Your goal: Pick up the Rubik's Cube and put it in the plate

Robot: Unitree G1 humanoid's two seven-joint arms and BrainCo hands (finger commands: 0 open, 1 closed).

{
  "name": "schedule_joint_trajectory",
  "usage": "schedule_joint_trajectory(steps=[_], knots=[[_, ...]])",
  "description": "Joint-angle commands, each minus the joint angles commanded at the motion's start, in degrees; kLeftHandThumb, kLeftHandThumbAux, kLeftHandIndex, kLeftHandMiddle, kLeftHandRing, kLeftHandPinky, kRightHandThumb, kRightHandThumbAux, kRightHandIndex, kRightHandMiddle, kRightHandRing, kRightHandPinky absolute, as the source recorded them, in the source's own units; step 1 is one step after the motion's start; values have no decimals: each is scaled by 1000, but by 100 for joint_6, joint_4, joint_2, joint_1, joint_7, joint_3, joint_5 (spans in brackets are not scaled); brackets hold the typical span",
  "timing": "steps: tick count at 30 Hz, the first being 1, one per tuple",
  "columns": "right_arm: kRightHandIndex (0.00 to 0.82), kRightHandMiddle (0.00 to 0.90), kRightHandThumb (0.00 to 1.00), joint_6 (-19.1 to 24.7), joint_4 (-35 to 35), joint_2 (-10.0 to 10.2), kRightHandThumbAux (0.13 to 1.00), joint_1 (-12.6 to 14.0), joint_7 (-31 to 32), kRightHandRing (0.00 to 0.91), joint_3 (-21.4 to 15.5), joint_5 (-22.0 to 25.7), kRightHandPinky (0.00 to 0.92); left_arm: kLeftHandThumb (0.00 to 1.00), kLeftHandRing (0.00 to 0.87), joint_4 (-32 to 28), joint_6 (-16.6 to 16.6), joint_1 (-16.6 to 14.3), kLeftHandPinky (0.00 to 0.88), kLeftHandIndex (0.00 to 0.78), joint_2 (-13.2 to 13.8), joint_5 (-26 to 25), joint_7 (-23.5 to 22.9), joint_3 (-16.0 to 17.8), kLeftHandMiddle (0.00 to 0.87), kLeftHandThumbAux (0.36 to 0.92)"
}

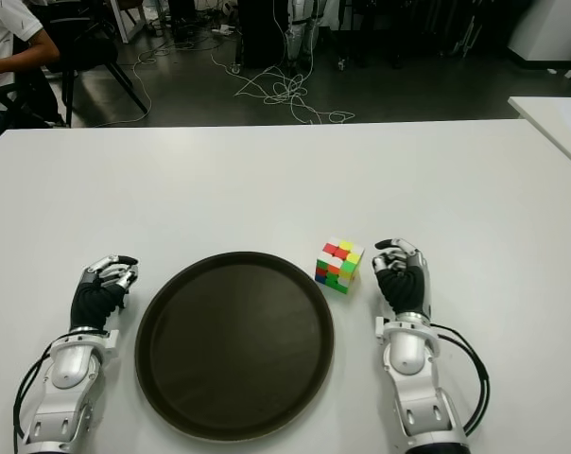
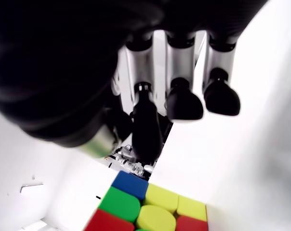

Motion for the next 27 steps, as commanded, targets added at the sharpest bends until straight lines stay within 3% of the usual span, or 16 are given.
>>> schedule_joint_trajectory(steps=[10, 22, 27], knots=[[438, 816, 688, -441, 78, 34, 729, -1, -122, 826, -83, -3, 822, 709, 827, -77, 3, 49, 809, 443, 12, 73, 9, -50, 808, 706], [436, 764, 688, -782, -124, -90, 728, 45, -303, 773, 9, -485, 771, 709, 823, -129, 48, 67, 810, 442, -3, 134, 43, -82, 801, 706], [428, 572, 683, -1109, -247, -336, 731, -34, -292, 578, 124, -893, 580, 708, 823, -192, 82, 79, 813, 443, -69, 74, 54, -60, 799, 706]])
